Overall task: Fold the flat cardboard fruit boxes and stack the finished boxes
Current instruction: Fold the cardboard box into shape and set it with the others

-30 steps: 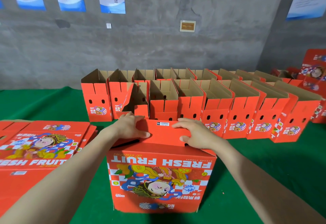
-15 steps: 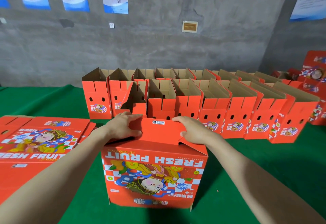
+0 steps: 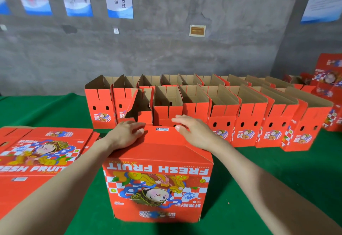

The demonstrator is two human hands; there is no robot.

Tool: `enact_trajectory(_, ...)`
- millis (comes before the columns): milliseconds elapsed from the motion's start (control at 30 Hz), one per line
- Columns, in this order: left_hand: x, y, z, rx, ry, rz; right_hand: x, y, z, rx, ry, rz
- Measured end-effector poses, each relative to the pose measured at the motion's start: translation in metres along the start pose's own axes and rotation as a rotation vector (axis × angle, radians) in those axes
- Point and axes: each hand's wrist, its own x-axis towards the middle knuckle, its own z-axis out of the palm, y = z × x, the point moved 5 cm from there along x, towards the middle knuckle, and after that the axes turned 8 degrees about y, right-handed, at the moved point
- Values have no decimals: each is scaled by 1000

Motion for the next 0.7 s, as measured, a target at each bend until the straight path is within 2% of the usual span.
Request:
enact_trajectory(133, 2, -1, 2, 5, -45, -10, -10, -21, 30, -254, -207, -175)
enact_trajectory(233, 3, -5, 7, 58, -110, -2, -17, -17, 53, -283, -445, -109)
enact_trajectory(300, 3, -8, 12, 110, -154, -8, -18, -14, 58, -250, -490, -70)
enact_trajectory(433, 5, -7, 16, 150, -141, -36, -15, -14, 48, -194, -334, -69)
enact_trajectory(533, 4, -13, 1, 33, 26, -96, -17, -7, 37, -187, -200, -40)
enact_trajectory(633, 1, -30, -9, -22, 64, -249, -20, 17, 23, -244, -131, 99)
enact_trajectory(700, -4, -44, -9, -22, 1, -359, -26, 38, 12, -193, -39, 258)
